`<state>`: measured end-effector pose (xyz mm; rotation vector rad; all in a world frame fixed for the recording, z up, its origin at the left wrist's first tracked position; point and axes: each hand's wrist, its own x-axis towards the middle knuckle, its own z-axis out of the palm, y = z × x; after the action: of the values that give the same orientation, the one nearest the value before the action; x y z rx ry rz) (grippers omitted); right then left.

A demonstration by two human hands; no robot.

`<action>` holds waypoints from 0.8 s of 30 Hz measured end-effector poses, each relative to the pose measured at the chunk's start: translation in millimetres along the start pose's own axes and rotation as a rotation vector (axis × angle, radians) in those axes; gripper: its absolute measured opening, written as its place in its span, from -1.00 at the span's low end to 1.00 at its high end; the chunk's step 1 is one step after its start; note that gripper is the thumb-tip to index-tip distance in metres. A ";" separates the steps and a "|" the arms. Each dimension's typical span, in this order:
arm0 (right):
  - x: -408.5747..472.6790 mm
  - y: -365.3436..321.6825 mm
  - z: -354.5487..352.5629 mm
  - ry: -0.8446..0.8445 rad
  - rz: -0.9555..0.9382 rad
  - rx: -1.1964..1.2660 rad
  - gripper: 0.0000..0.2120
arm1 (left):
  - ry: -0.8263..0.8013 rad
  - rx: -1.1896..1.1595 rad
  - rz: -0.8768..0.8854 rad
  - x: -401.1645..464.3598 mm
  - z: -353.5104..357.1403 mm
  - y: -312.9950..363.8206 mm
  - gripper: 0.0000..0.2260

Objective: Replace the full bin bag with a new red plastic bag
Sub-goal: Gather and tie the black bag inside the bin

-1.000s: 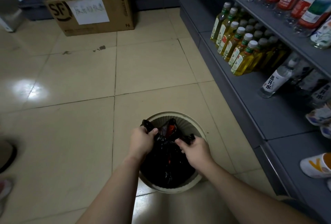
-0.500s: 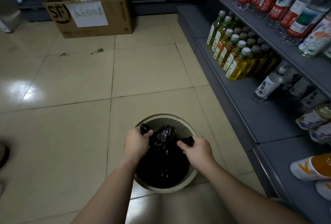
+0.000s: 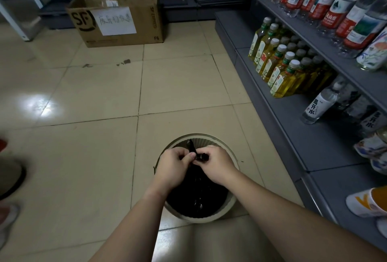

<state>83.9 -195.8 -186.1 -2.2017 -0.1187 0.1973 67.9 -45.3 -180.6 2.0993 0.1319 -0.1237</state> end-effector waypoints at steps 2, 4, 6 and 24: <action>-0.8 -0.2 0.8 0.013 -0.017 -0.026 -0.90 | -0.005 -0.001 0.008 -2.0 -2.7 -2.6 -0.71; -1.0 -0.7 1.7 0.044 0.003 -0.008 -0.90 | -0.015 -0.010 -0.004 -5.5 -4.7 -3.9 -0.73; -0.8 -1.2 4.0 0.054 -0.005 -0.022 -0.89 | -0.042 -0.003 -0.025 -10.2 -8.0 -4.6 -0.75; -13.0 0.7 -1.0 0.105 0.031 0.042 -0.90 | -0.284 0.538 0.044 -58.0 -39.8 -70.5 0.12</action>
<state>71.4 -199.0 -184.8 -2.1677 -0.0218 0.1008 1.7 22.1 -212.2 2.5883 -0.1350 -0.4724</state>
